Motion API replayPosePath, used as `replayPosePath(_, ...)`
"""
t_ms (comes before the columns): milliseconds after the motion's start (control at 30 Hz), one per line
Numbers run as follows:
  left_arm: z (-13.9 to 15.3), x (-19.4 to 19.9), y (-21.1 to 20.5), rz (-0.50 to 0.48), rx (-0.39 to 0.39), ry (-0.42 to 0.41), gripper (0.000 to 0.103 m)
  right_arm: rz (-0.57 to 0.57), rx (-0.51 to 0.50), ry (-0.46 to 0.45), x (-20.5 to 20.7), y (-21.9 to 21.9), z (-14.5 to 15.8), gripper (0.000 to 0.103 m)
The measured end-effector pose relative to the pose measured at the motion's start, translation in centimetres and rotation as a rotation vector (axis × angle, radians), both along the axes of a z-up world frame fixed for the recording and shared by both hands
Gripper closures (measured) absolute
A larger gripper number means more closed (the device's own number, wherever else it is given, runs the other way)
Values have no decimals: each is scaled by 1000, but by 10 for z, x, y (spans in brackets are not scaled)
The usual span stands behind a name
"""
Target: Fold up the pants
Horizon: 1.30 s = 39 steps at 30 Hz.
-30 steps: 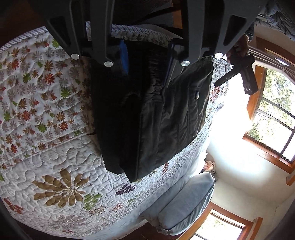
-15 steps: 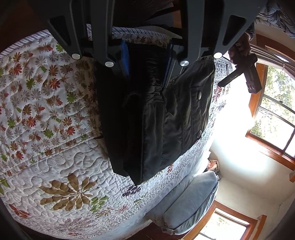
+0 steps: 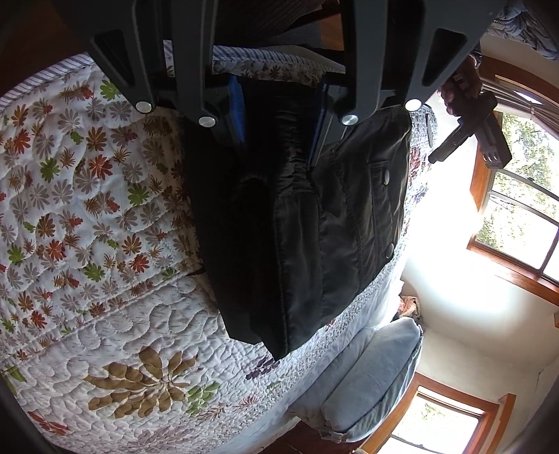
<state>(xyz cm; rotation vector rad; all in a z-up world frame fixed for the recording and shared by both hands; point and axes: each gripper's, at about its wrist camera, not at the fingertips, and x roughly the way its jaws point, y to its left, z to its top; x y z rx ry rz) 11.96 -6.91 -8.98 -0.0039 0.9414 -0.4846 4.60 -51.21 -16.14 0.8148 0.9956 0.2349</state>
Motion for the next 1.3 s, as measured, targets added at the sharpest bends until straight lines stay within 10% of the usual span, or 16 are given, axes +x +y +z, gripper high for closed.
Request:
replayPosePath(433, -27, 13, 31, 20, -58, 200, 12, -14, 24, -16, -3, -1, 8, 57)
replayPosePath(633, -75, 24, 55, 25, -157, 418, 13, -14, 28, -19, -6, -2, 5, 57)
replayPosePath(833, -93, 26, 47, -92, -415, 571, 13, -10, 13, -7, -3, 1, 5, 57)
replayPosePath(1033, -107, 28, 26, -111, -424, 629, 13, -7, 15, -7, -1, 1, 4, 56)
replayPosePath(1200, -110, 29, 7, -113, -396, 625, 11, 21, -31, -21, 2, 7, 12, 43)
replayPosePath(1300, -111, 32, -3, -99, -395, 621, 11, 4, -301, 0, 1, 21, 35, 15)
